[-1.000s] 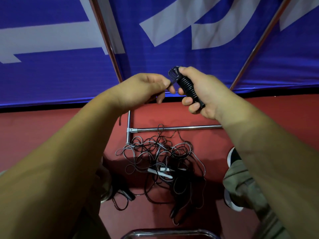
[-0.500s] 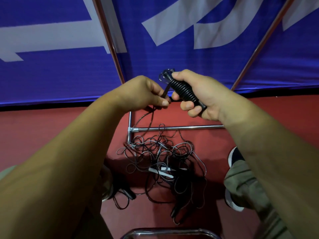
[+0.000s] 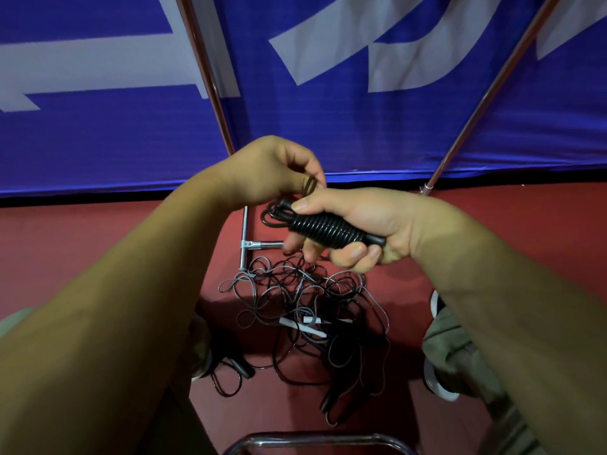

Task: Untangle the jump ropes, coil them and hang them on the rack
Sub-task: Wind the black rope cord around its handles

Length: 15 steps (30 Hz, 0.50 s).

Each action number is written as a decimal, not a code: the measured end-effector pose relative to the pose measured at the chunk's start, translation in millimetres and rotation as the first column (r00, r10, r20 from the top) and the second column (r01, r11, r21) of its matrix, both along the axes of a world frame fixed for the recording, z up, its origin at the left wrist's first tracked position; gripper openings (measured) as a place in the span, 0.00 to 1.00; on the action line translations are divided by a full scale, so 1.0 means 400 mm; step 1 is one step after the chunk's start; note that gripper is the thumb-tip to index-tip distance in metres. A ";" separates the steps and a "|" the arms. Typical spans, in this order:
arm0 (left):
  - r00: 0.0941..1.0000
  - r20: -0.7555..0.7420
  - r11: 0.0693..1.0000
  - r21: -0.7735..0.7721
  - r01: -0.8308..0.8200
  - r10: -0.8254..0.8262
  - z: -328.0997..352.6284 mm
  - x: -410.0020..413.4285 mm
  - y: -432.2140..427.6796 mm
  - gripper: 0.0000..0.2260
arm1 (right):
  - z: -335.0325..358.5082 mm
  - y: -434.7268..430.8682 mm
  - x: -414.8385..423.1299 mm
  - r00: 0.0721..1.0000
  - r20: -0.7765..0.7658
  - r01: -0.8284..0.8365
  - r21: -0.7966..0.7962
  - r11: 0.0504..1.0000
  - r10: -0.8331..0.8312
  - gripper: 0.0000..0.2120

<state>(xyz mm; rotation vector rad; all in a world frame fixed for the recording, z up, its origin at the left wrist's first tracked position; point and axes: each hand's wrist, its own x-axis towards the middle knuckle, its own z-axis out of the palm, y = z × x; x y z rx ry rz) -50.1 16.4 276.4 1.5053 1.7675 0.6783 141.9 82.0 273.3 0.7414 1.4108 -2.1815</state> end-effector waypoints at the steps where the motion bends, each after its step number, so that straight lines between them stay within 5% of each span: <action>1: 1.000 0.023 1.000 0.009 0.001 -0.001 0.004 0.006 0.002 0.05 | -0.001 -0.001 0.001 1.000 0.009 -0.019 -0.012 1.000 0.019 0.22; 9: 0.997 0.067 0.994 0.102 -0.035 0.028 0.036 0.025 0.006 0.07 | -0.031 0.014 0.001 0.995 0.100 -0.028 0.088 0.996 0.019 0.13; 15: 0.997 -0.062 0.973 0.229 -0.035 0.050 0.047 0.028 0.006 0.06 | -0.048 0.030 -0.018 0.972 0.108 0.183 0.207 0.961 -0.209 0.13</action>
